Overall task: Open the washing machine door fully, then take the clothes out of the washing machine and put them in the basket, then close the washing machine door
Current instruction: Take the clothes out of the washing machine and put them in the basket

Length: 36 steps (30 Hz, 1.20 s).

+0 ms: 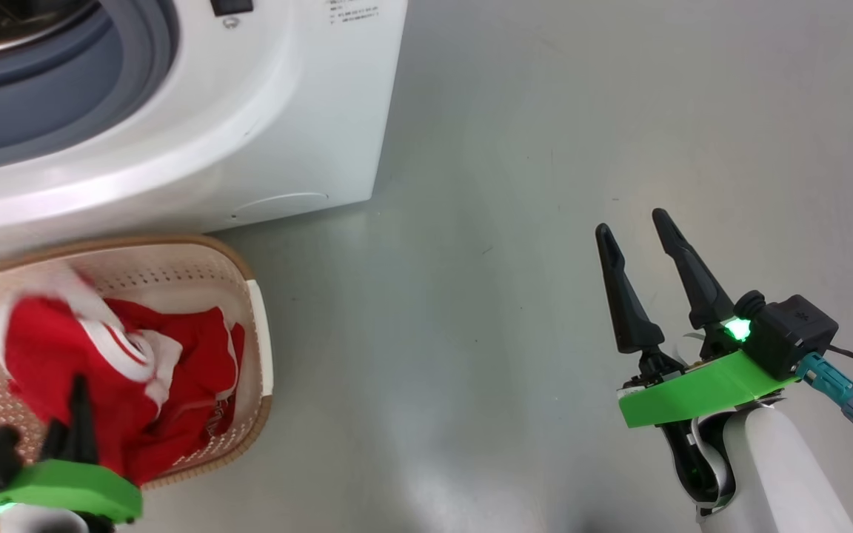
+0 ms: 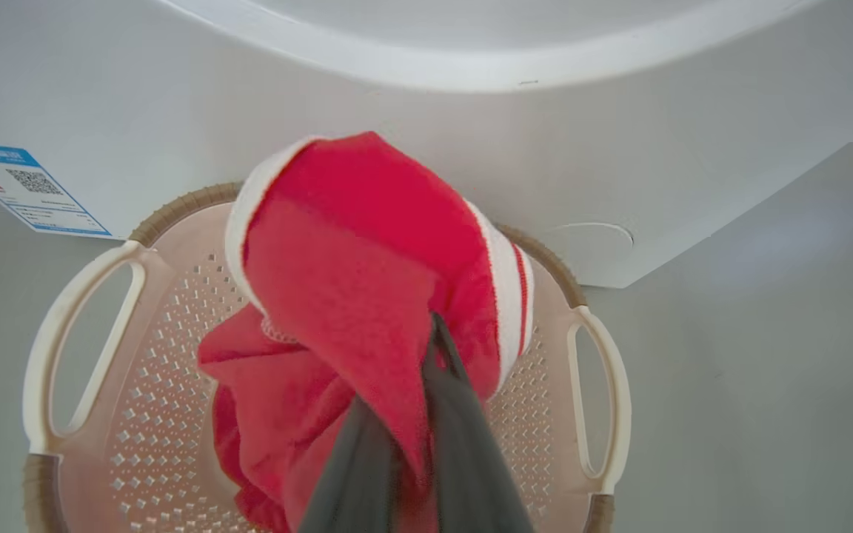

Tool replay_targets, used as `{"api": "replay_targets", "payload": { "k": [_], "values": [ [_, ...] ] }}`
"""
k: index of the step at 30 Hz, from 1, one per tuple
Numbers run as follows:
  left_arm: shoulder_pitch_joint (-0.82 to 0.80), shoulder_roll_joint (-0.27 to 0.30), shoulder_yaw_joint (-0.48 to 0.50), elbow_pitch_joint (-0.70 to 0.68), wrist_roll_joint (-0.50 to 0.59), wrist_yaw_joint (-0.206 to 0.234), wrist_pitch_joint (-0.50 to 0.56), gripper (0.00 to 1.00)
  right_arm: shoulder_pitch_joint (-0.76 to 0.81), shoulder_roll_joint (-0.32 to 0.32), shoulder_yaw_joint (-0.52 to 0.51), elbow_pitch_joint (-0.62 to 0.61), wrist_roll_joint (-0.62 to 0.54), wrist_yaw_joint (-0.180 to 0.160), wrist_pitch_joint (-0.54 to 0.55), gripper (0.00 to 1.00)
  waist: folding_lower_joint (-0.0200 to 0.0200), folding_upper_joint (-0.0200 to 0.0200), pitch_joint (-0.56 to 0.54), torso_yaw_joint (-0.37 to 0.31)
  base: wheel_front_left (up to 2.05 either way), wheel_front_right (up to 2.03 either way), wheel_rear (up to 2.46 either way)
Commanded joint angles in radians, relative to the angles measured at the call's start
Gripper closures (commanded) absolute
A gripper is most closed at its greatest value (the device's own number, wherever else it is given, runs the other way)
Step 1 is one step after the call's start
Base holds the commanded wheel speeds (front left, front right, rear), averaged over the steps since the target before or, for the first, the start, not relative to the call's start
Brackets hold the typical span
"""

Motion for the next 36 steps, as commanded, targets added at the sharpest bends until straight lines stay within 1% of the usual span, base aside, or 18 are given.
{"api": "replay_targets", "payload": {
  "k": [1, 10, 13, 15, 16, 21, 26, 27, 28, 29, 30, 31, 36],
  "values": [
    [-0.02, 0.031, 0.013, 0.025, -0.004, -0.003, -0.008, 1.0, 0.018, 0.002, 0.018, -0.025, -0.001, 0.002, -0.005, 0.0, 0.0, 0.0, 0.01, -0.003, 0.0, 0.0, 0.0],
    [-0.198, 0.078, -0.108, 0.286, -0.008, -0.003, -0.008, 1.0, -0.004, 0.002, 0.022, -0.039, 0.006, 0.002, -0.005, 0.0, 0.0, 0.0, 0.061, -0.019, 0.0, 0.0, 0.0],
    [-0.251, 0.095, -0.155, 0.367, -0.006, -0.003, -0.008, 1.0, -0.009, 0.002, 0.027, -0.043, 0.014, 0.002, -0.005, 0.0, 0.0, 0.0, 0.083, -0.029, 0.0, 0.0, 0.0],
    [-0.299, 0.113, -0.197, 0.447, -0.007, -0.003, -0.008, 1.0, -0.015, 0.002, 0.03, -0.046, 0.024, 0.002, -0.005, 0.0, 0.0, 0.0, 0.102, -0.043, 0.0, 0.0, 0.0],
    [-0.299, 0.113, -0.197, 0.447, -0.007, -0.003, -0.008, 1.0, -0.015, 0.002, 0.03, -0.046, 0.024, 0.002, -0.005, 0.0, 0.0, 0.0, 0.102, -0.043, 0.0, 0.0, 0.0],
    [-0.38, 0.146, -0.251, 0.566, -0.015, -0.003, -0.008, 1.0, -0.023, 0.002, 0.037, -0.056, 0.037, 0.002, -0.005, 0.0, 0.0, 0.0, 0.139, -0.069, 0.0, 0.0, 0.0],
    [-0.443, 0.165, -0.284, 0.646, -0.05, -0.003, -0.004, 1.0, -0.031, 0.002, 0.045, -0.061, 0.047, 0.002, -0.005, 0.0, 0.0, 0.0, 0.165, -0.09, 0.0, 0.0, 0.0],
    [-0.45, 0.167, -0.288, 0.655, -0.06, -0.003, -0.003, 0.97, -0.031, 0.002, 0.045, -0.061, 0.047, 0.002, -0.005, 0.0, 0.0, 0.0, 0.167, -0.093, 0.0, 0.0, 0.0],
    [-0.456, 0.17, -0.292, 0.663, -0.067, -0.003, 0.0, 0.75, -0.031, 0.002, 0.044, -0.062, 0.047, 0.002, -0.005, 0.0, 0.0, 0.0, 0.168, -0.095, 0.0, 0.0, 0.0],
    [-0.462, 0.171, -0.295, 0.671, -0.077, -0.003, 0.007, 0.59, -0.03, 0.002, 0.043, -0.062, 0.047, 0.002, -0.005, 0.0, 0.0, 0.0, 0.169, -0.097, 0.0, 0.0, 0.0],
    [-0.466, 0.172, -0.3, 0.675, -0.085, -0.003, 0.012, 0.38, -0.03, 0.002, 0.042, -0.063, 0.047, 0.002, -0.005, 0.0, 0.0, 0.0, 0.17, -0.098, 0.0, 0.0, 0.0],
    [-0.47, 0.175, -0.305, 0.679, -0.091, -0.003, 0.013, 0.0, -0.031, 0.002, 0.04, -0.063, 0.046, 0.002, -0.005, 0.0, 0.0, 0.0, 0.171, -0.099, 0.0, 0.0, 0.0],
    [-0.485, 0.179, -0.315, 0.69, -0.129, -0.003, 0.009, 0.0, -0.033, 0.002, 0.033, -0.06, 0.04, 0.002, -0.005, 0.0, 0.0, 0.0, 0.167, -0.093, 0.0, 0.0, 0.0]
  ]
}}
